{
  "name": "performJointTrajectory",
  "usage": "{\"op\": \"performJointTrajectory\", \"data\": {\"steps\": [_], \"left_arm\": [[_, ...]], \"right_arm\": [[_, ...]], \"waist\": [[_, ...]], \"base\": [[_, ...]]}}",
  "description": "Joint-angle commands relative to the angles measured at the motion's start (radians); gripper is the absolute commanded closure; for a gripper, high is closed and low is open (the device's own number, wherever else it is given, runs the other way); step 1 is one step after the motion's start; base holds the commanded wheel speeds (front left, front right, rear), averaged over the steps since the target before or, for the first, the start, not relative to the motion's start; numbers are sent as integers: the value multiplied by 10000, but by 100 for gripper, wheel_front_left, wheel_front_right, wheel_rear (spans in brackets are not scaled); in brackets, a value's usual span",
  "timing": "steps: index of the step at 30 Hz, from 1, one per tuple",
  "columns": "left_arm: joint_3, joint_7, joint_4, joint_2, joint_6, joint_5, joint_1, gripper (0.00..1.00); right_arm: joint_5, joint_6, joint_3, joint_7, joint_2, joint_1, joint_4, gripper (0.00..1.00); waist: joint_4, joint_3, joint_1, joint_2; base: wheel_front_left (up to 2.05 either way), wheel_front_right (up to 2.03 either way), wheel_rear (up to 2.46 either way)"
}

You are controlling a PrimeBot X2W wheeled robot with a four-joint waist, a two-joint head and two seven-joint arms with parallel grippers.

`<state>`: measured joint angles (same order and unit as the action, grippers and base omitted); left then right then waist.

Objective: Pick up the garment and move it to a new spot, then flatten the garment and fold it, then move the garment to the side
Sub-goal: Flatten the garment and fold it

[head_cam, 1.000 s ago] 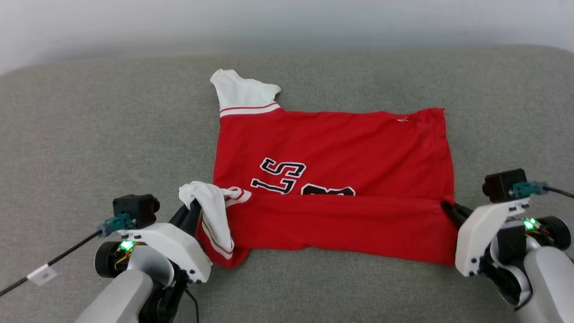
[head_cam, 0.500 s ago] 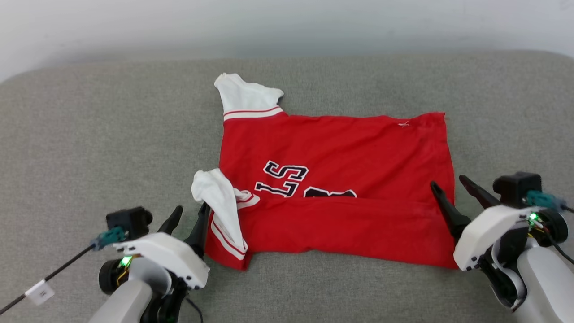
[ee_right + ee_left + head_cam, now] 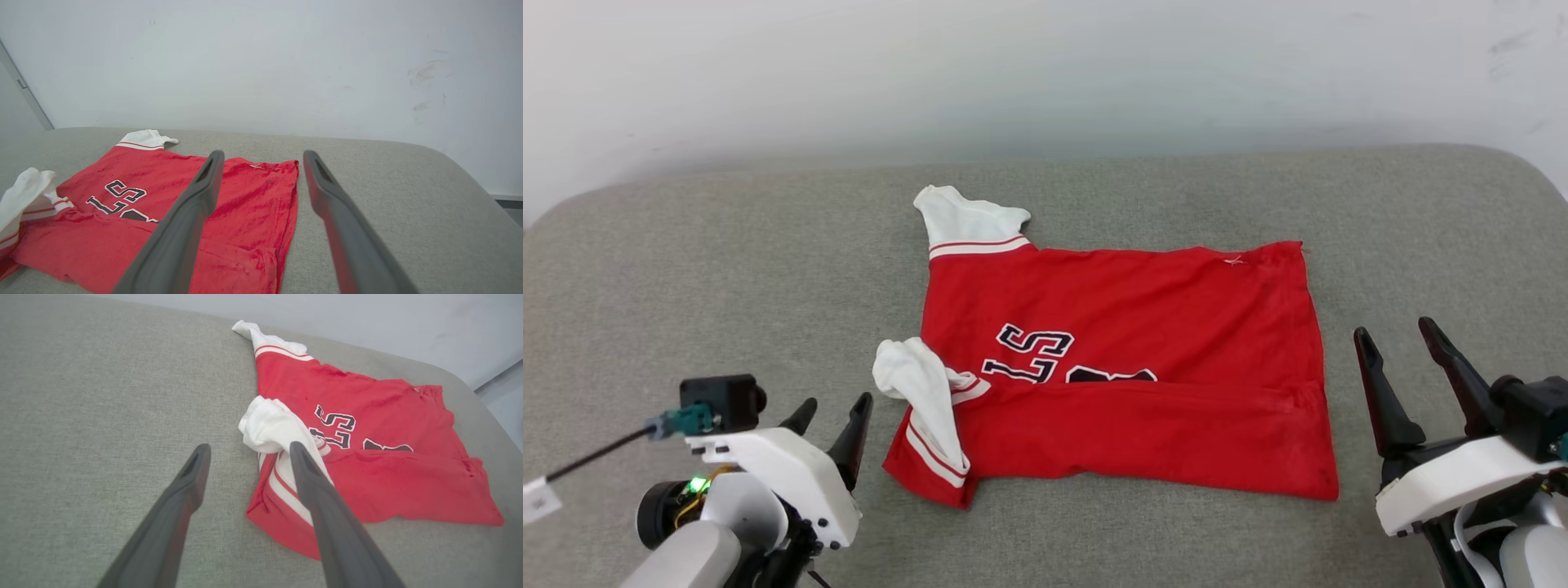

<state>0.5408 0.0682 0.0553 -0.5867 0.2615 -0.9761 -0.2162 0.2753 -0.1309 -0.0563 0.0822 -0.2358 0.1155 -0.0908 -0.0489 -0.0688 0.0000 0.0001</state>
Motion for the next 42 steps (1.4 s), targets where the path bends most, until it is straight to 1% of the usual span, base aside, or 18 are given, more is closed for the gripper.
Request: {"op": "performJointTrajectory", "data": {"steps": [1,2,3,4,9,13,16,17,18,19,20,22,24,27,31,34,38,42], "left_arm": [[193,758,-274,-217,166,-84,-240,0],[274,1107,-369,-302,214,-117,-337,0],[274,1107,-369,-302,214,-117,-337,0],[359,1631,-339,-526,259,-179,-531,0],[696,2847,344,-650,281,-477,-769,0],[1043,3762,863,-491,111,-826,-831,0],[1245,4086,1084,-308,48,-939,-856,0],[1447,4413,1294,-147,-2,-1044,-850,41],[1447,4413,1294,-147,-2,-1044,-850,41],[1524,4498,1383,-71,-14,-1077,-856,72],[1569,4527,1452,4,-46,-1102,-884,100],[1604,4475,1514,113,-162,-1098,-892,100],[1478,4205,1499,43,-211,-1027,-912,100],[1247,3629,1227,10,-215,-791,-1011,100],[899,2908,582,-223,-21,-529,-981,100],[776,2629,-94,-324,282,-343,-897,100],[713,2541,-820,-459,509,-186,-921,100],[725,2532,-1164,-435,649,-107,-1034,100]], "right_arm": [[-168,3,116,-231,236,-278,538,0],[-240,3,148,-331,321,-378,794,0],[-240,3,148,-331,321,-378,794,0],[-351,3,176,-534,459,-490,1198,0],[-363,3,84,-714,639,-437,1766,0],[-283,3,65,-758,732,-345,1819,0],[-237,3,90,-741,746,-306,1785,0],[-208,3,98,-763,744,-285,1735,0],[-208,3,98,-763,744,-285,1735,0],[-203,3,112,-827,724,-291,1683,0],[-140,3,127,-882,705,-288,1649,0],[0,3,192,-1049,641,-287,1586,0],[229,3,281,-1320,571,-298,1540,0],[639,3,426,-2060,364,-287,1343,0],[1374,3,529,-3870,-113,-52,761,0],[1775,3,266,-5211,-523,241,362,0],[2270,3,-233,-6435,-832,662,-371,0],[2653,3,-876,-7122,-892,1302,-1268,0]], "waist": [[-183,-201,0,-1],[-251,-296,0,-1],[-251,-296,0,-1],[-425,-556,0,-1],[-861,-1194,0,-1],[-1075,-1568,0,-1],[-1113,-1666,0,-1],[-1126,-1707,0,-1],[-1126,-1707,0,-1],[-1125,-1713,0,-1],[-1117,-1699,0,-1],[-1073,-1622,0,-1],[-1002,-1509,0,-1],[-843,-1305,0,-1],[-633,-1086,0,-1],[-448,-1083,0,-1],[-180,-1303,0,-1],[-5,-1574,0,-1]], "base": [[0,0,0],[0,0,0],[0,0,0],[0,0,0],[0,0,0],[0,0,0],[0,0,0],[0,0,0],[0,0,0],[0,0,0],[0,0,0],[0,0,0],[0,0,0],[0,0,0],[0,0,0],[0,0,0],[0,0,0],[0,0,0]]}}
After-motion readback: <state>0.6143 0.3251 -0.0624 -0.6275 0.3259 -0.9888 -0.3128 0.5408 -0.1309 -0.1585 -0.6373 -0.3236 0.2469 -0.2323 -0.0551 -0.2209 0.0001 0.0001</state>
